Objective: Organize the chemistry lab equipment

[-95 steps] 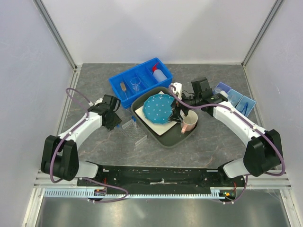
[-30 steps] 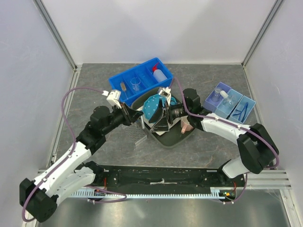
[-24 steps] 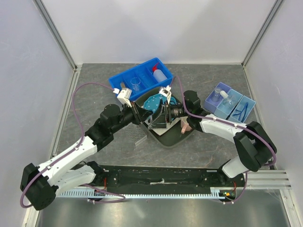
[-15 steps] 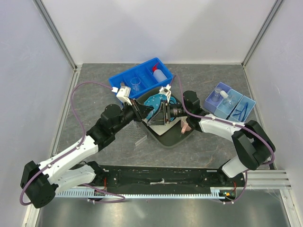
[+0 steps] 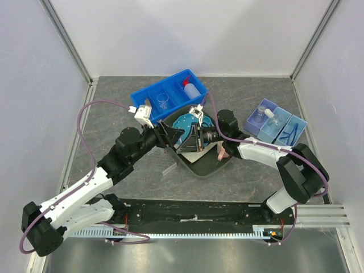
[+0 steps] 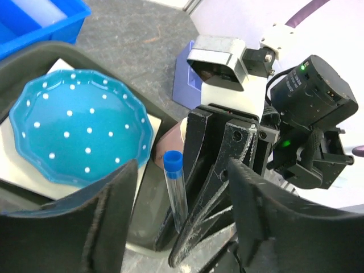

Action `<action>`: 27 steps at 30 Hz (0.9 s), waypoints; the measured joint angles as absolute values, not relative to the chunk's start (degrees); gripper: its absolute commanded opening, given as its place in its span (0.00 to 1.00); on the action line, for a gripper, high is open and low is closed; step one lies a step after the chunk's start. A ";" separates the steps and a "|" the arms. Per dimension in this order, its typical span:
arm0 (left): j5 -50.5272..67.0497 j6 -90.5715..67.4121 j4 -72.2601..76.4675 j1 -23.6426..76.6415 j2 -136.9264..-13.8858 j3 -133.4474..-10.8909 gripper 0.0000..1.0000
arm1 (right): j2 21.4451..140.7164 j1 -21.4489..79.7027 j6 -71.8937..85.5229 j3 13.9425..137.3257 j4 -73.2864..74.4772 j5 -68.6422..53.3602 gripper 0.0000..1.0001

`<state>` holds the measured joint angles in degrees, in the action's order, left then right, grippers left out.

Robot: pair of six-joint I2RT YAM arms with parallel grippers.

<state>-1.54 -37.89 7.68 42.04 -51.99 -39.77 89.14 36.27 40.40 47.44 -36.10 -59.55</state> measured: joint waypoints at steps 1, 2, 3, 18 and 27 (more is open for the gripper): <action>-1.34 -37.60 6.79 41.95 -51.62 -39.86 0.78 | 89.14 36.27 38.89 47.55 -34.85 -59.70 0.08; -0.86 -37.56 5.06 41.71 -51.20 -40.27 0.80 | 89.12 36.27 37.01 47.79 -33.12 -59.79 0.08; -0.16 -37.43 3.40 41.36 -50.81 -40.86 0.80 | 89.10 36.27 34.59 48.10 -31.14 -59.96 0.08; 26.74 -35.38 -15.42 29.87 -59.29 -54.72 0.75 | 88.09 36.53 -1.26 54.39 -0.56 -63.18 0.09; 34.33 -35.16 -17.69 30.02 -64.16 -54.72 0.54 | 87.96 36.53 -5.10 54.48 2.70 -63.59 0.09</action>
<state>34.33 -35.16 -17.69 30.02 -64.16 -54.72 87.96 36.53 -5.10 54.48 2.70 -63.59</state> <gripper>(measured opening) 0.559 0.219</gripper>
